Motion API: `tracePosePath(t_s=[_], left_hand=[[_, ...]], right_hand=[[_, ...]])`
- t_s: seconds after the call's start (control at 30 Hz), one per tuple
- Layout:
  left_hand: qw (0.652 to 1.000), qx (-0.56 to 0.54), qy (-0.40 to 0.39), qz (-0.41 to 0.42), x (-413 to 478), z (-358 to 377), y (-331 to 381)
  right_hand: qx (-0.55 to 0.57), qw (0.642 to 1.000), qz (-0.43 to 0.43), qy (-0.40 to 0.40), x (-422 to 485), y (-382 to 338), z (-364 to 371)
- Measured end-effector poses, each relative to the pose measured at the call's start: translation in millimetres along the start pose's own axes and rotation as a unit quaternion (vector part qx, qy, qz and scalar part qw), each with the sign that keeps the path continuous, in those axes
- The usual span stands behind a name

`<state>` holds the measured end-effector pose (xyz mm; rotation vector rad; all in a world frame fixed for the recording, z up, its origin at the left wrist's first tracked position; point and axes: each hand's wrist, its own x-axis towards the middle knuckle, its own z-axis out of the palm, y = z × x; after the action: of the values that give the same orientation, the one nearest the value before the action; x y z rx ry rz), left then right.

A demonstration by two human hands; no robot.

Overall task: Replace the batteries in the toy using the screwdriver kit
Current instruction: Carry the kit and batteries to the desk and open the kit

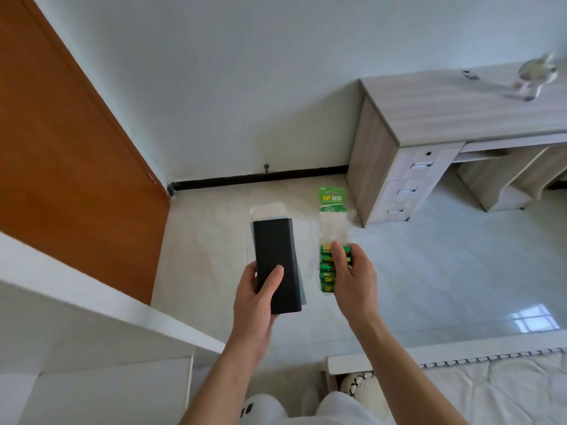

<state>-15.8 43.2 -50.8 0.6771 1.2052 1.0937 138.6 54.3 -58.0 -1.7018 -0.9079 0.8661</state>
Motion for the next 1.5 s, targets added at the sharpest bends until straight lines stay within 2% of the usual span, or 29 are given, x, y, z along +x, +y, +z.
tracePosePath(t_s=[0.47,0.8,1.03,1.3,1.5], left_hand=[[0.986,0.09,-0.132,-0.056,148.6,116.6,3.0],[0.955,0.139,-0.238,-0.107,309.1,175.8,33.3],[0.931,0.162,-0.301,-0.131,372.5,218.9,52.4],[0.904,0.167,-0.363,-0.155,400.7,300.0,43.2],[0.895,0.159,-0.387,-0.156,412.7,394.4,25.2]], right_hand=[[-0.016,0.988,0.077,0.136,117.5,15.6,-19.5],[0.022,0.953,0.165,0.255,254.4,9.4,7.5],[0.034,0.932,0.182,0.311,315.9,-5.6,13.3],[0.037,0.91,0.169,0.376,367.3,-7.2,-36.0],[0.043,0.902,0.155,0.401,418.0,4.0,-107.1]])
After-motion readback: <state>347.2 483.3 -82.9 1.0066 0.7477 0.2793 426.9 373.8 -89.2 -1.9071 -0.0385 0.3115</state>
